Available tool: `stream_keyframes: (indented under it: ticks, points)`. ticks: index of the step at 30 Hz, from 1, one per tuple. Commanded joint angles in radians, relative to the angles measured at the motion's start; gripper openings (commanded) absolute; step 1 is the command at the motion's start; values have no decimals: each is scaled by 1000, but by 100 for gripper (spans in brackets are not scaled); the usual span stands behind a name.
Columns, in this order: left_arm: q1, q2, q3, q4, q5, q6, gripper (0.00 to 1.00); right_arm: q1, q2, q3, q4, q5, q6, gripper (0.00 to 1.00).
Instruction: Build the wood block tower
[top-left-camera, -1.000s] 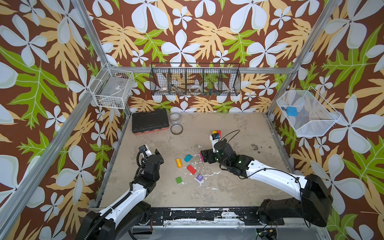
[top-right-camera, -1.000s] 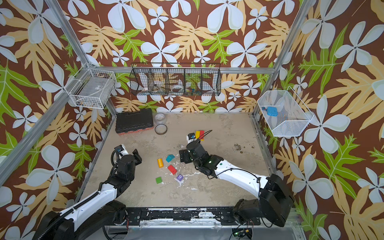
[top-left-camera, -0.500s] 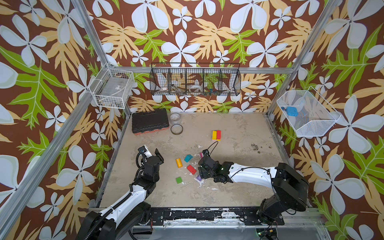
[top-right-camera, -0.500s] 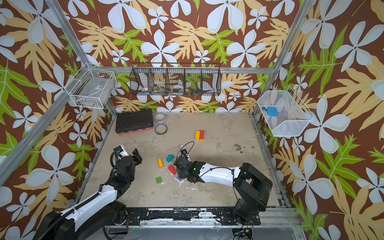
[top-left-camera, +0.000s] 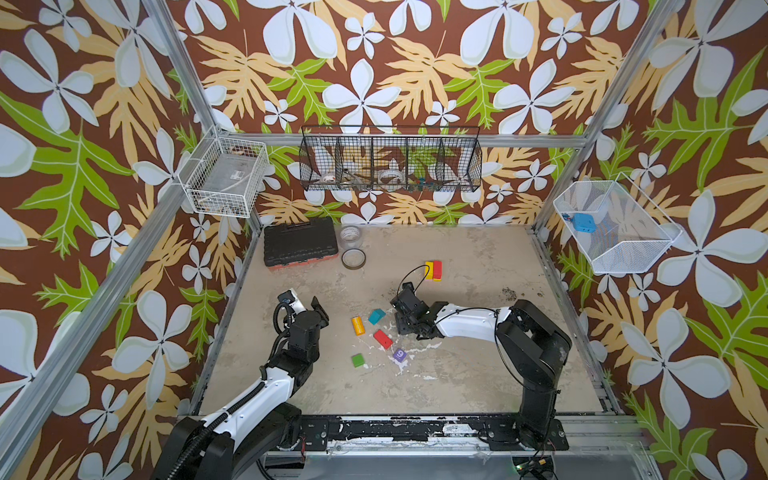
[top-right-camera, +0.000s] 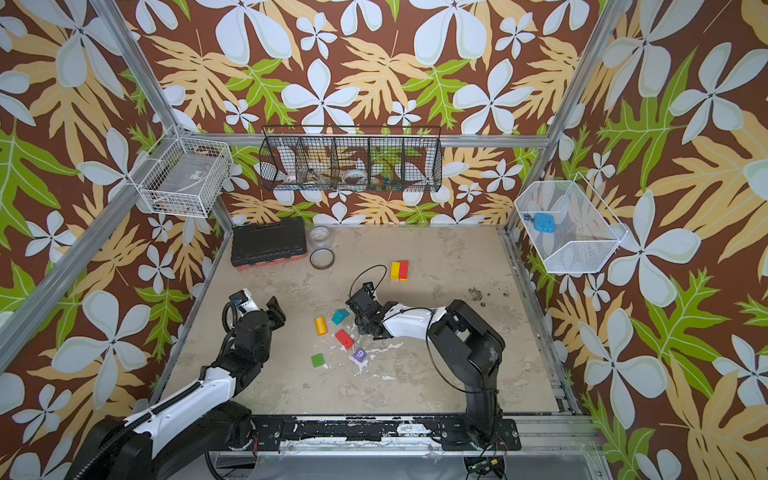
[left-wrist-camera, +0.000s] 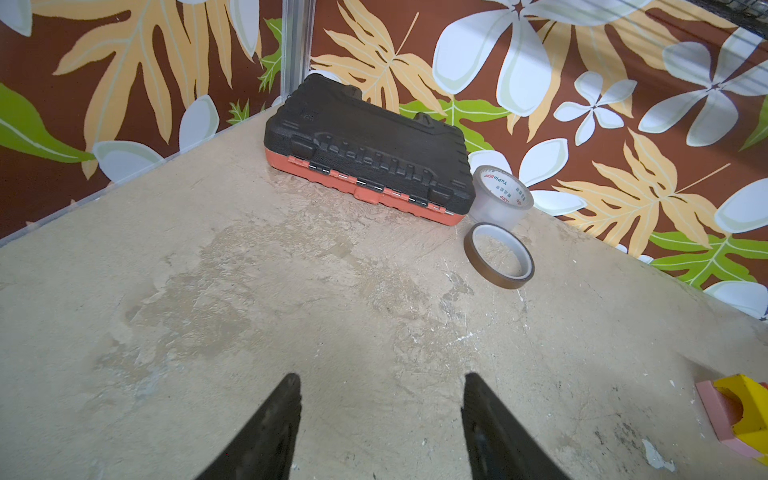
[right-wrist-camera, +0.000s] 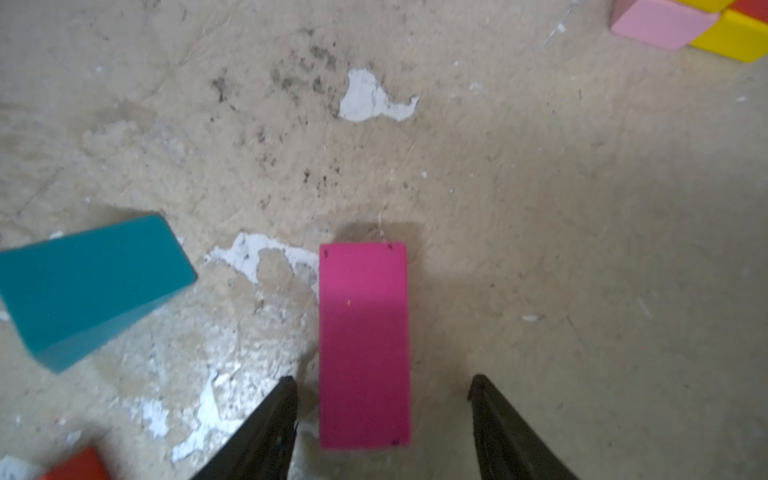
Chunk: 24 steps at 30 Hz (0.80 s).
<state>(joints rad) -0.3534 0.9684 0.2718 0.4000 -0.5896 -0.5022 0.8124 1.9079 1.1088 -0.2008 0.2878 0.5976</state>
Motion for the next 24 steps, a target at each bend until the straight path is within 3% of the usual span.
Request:
stream_keyframes:
  ticks: [1,9,18,24]
  points:
    - [2,3,11,26,2,0,63,-29,9,-21,-72,8,-4,65]
    - [2,14,17,26,10,1,63,-108,-46,-96,-49,-4,7,66]
    - [2,23,21,25,15,2,63,-132,2,-37,-107,14,26,66]
    - [2,15,17,27,19,2,63,-181,-42,-91,-123,37,49,66]
